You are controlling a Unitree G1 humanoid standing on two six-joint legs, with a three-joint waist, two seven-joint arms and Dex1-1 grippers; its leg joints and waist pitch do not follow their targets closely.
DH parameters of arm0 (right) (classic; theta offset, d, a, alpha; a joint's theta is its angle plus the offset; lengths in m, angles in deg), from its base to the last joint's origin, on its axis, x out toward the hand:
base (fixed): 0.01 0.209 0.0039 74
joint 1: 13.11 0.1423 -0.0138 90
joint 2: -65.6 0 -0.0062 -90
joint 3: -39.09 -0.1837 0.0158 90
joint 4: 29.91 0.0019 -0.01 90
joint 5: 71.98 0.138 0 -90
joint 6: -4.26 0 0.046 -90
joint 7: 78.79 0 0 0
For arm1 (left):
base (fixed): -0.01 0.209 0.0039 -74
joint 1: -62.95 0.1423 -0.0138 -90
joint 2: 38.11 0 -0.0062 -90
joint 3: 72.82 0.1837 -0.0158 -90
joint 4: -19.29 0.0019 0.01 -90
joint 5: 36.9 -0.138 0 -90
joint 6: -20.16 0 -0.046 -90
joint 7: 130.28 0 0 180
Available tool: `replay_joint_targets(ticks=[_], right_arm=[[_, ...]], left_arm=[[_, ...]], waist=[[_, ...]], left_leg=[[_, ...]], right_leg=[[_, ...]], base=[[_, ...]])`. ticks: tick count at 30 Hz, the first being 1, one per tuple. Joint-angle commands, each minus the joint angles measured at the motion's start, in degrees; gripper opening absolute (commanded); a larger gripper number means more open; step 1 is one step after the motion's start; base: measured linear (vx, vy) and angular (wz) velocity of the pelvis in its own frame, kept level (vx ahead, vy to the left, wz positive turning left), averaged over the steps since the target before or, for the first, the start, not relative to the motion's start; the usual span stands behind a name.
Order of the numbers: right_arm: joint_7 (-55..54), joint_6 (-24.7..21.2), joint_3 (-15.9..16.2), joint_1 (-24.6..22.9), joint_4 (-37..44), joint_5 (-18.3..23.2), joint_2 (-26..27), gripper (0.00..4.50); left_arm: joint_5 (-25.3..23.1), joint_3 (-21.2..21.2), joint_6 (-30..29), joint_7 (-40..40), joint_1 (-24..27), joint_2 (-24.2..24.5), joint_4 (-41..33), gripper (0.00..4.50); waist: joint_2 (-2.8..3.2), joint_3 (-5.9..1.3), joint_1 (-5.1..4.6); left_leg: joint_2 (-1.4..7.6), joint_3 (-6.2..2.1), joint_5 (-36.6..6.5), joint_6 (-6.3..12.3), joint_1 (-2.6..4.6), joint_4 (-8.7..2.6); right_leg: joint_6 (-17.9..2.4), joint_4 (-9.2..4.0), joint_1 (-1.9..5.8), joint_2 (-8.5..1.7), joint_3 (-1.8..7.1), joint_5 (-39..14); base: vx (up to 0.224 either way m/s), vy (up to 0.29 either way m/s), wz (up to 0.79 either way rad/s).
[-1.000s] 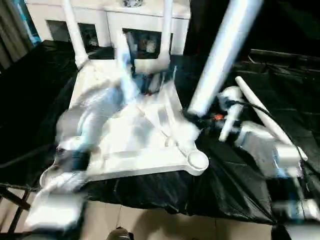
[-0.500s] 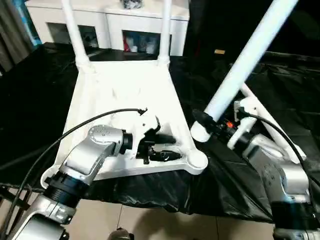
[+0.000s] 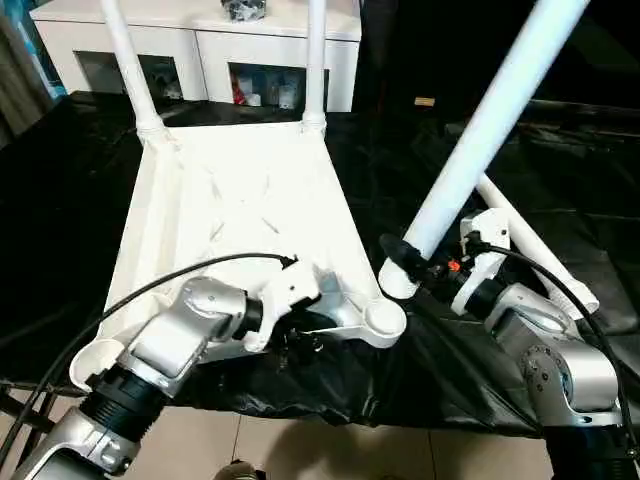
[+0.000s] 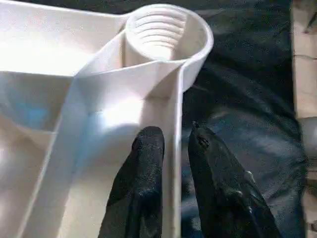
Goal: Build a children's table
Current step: Pick table leg, then insert table leg to table base
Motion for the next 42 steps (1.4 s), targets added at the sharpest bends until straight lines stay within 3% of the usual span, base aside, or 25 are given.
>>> replay_joint_targets(ticks=[1,9,13,20,21,26,27,29,42], right_arm=[[-0.35,-0.3,-0.22,-0.1,1.75,-0.31,-0.62,1.9],[-0.17,0.05,0.44,0.55,1.03,-0.24,-1.07,1.9],[0.03,0.24,0.71,1.16,0.45,-0.26,-0.92,1.9],[2.78,-0.16,3.02,4.31,-4.25,-1.05,-1.75,1.9],[3.53,0.44,4.02,5.83,-7.29,-2.34,-2.18,1.9],[3.77,2.85,4.94,8.3,-12.57,-4.48,-2.4,1.9],[3.71,3.49,4.86,8.95,-14.12,-4.64,-2.31,1.9],[3.81,4.2,4.83,9.6,-15.89,-4.78,-2.22,1.9],[7.09,7.15,5.44,12.8,-27.1,-5.22,-0.85,1.89]], left_arm=[[-1.04,0.2,-0.21,-0.57,-0.37,0.1,0.23,0.7],[-1.06,-1.16,0.73,-0.32,-0.94,0.87,1.13,0.05],[-2.9,-0.53,2.24,-1.32,-1.2,1.21,2.6,0.01],[-4.13,-2.67,7.57,-6.36,-5.7,-2.93,11.08,0.0],[-4.58,-3.09,9.41,-7.92,-7.72,-4.72,14.69,0.0],[-4.22,-3.05,12.35,-6.71,-9.64,-6.7,18.44,0.0],[-4.13,-2.86,12.67,-6.09,-9.76,-6.89,19.01,0.0],[-3.92,-2.73,12.99,-5.36,-9.8,-6.99,19.63,0.0],[-2.82,-4.38,17.18,-1.3,-10.28,-7.5,23.4,0.0]], waist=[[0.28,-3.95,0.01],[0.17,-3.87,-0.19],[0.24,-3.88,-0.27],[0.1,-3.8,-0.32],[-0.02,-3.88,-0.35],[-0.11,-4.22,-0.25],[-0.08,-4.46,-0.15],[-0.21,-4.41,-0.23],[-0.37,-4.2,-0.07]], left_leg=[[1.48,-1.25,-12.64,-1.32,0.9,-4.01],[1.48,-1.32,-13.31,-1.26,0.92,-4.07],[1.48,-1.35,-13.31,-1.21,0.89,-4.09],[1.29,-1.4,-14.45,-1.26,0.92,-3.96],[1.23,-1.37,-13.99,-1.24,0.91,-3.87],[1.3,-1.35,-11.48,-0.95,0.58,-3.72],[1.4,-1.32,-9.74,-0.6,0.49,-3.61],[1.37,-1.12,-9.33,-0.08,0.57,-3.55],[1.56,-1.11,-10.82,0.36,0.81,-3.67]], right_leg=[[-7.19,-5.42,2.42,-4.52,3.12,-16.86],[-6.59,-5.64,2.28,-4.5,3.06,-18.72],[-6.42,-5.7,2.3,-4.57,3.07,-18.87],[-5.34,-6.3,2.23,-4.65,2.93,-22.67],[-5.43,-6.28,2.24,-4.66,2.88,-22.49],[-6.95,-5.62,2.57,-4.67,2.94,-17.2],[-8.24,-5.0,2.76,-4.71,3.02,-12.93],[-9.39,-4.89,2.73,-4.59,3.04,-10.8],[-8.94,-5.35,2.66,-4.94,3.02,-15.8]], base=[[0.0,0.0,0.0],[0.0,0.0,0.0],[0.0,0.0,0.0],[0.0,0.0,0.0],[0.0,0.0,0.0],[0.0,0.0,0.0],[0.0,0.0,0.0],[0.0,0.0,0.0],[0.0,0.0,0.0]])
